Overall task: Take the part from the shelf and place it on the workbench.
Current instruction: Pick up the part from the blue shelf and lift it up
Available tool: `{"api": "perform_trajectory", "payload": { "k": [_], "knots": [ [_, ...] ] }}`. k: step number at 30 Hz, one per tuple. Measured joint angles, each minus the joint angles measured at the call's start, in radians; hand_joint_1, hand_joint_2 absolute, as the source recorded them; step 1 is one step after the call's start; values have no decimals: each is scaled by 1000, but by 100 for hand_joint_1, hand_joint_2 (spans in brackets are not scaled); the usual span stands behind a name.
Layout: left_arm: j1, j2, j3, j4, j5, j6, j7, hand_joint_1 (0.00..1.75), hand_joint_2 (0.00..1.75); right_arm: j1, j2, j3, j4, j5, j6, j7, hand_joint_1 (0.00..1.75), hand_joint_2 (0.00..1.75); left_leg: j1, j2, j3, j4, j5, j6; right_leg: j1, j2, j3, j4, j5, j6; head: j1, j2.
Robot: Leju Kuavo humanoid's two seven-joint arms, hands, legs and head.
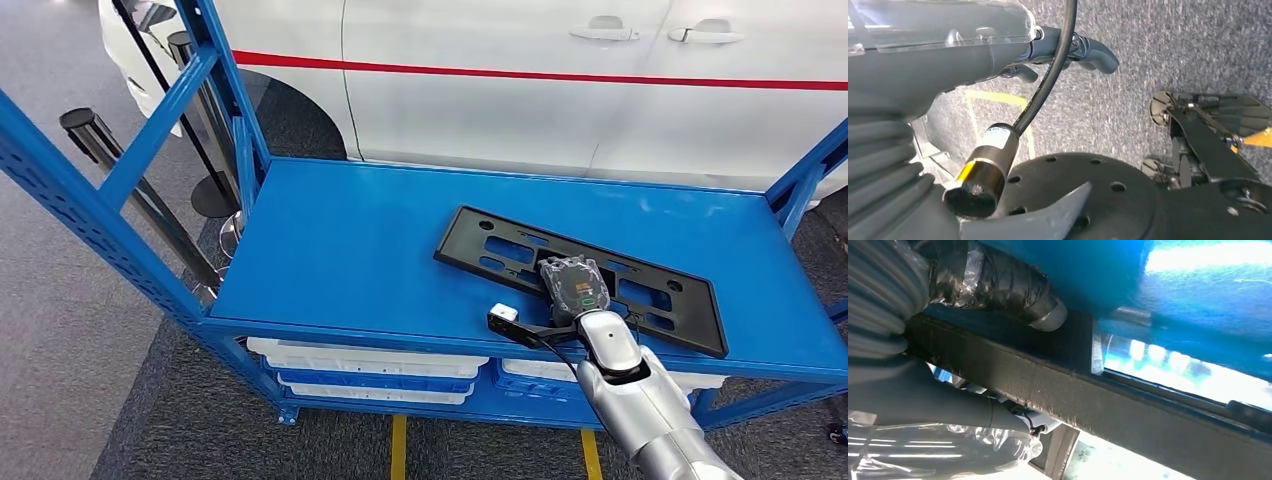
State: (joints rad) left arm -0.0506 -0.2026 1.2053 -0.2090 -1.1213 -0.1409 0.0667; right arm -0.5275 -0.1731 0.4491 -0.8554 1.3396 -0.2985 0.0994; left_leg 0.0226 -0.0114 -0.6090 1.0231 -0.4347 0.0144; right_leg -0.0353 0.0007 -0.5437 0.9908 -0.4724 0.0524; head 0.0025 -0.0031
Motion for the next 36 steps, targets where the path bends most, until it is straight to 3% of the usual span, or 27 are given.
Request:
{"api": "perform_trajectory", "payload": {
  "k": [4, 7, 10, 17, 21, 26, 32, 34, 36],
  "knots": [
    [0, 0, 2, 0, -4, 38, 13, 0, 175, 19, -26, -11, -82, -99, -5, -58, 175, 175, 0, 0, -2, 0, 0, 0, 0, 0, -1, 1, 0, 0, 0, 0],
    [1, 0, 6, 0, -7, 47, 23, 0, 175, 21, -69, -32, -233, -205, 57, -83, 175, 175, -1, 0, -4, 0, 1, 1, -1, 1, -4, 2, 1, 1, 0, 0],
    [-1, 0, 6, 0, -9, 48, 28, 0, 175, 16, -96, -49, -328, -227, 92, -81, 175, 175, -1, 1, -4, 0, 0, 1, -1, 1, -4, 2, 1, 1, 0, 0],
    [-1, 0, 7, 0, -8, 48, 29, 0, 175, 26, -118, -55, -415, -225, 90, -85, 175, 175, -1, 1, -5, 0, 0, 0, -1, 1, -5, 3, 0, 0, 0, 0],
    [-2, 1, 10, 0, -4, 53, 24, 0, 175, 26, -152, -54, -477, -228, 23, -137, 175, 175, -3, 0, -6, 1, 0, 1, -2, 0, -6, 3, 0, 0, 0, 0],
    [-2, 2, 10, 0, -25, 65, 24, 0, 175, 28, -210, -70, -659, -153, -46, -166, 175, 175, -10, 0, -7, 3, -2, 3, -5, 0, -7, 3, 0, 1, 0, 0],
    [-3, 3, 10, 0, -44, 72, 44, 0, 175, 62, -247, -73, -730, -43, -95, -171, 175, 175, -14, 0, -8, 9, -5, 18, -10, 1, -2, -1, 1, 17, 0, 0],
    [-3, 3, 10, 0, -48, 73, 56, 0, 175, 72, -260, -72, -733, -31, -106, -171, 175, 175, -10, 2, -4, -3, 5, 29, -12, 0, -5, 13, -16, 20, 0, 0],
    [-3, 3, 10, 0, -52, 77, 68, 0, 175, 83, -273, -72, -734, -25, -114, -171, 175, 175, -7, 4, -3, -12, 12, 37, -9, 0, -38, 99, -81, 16, 0, 0]
  ]
}}
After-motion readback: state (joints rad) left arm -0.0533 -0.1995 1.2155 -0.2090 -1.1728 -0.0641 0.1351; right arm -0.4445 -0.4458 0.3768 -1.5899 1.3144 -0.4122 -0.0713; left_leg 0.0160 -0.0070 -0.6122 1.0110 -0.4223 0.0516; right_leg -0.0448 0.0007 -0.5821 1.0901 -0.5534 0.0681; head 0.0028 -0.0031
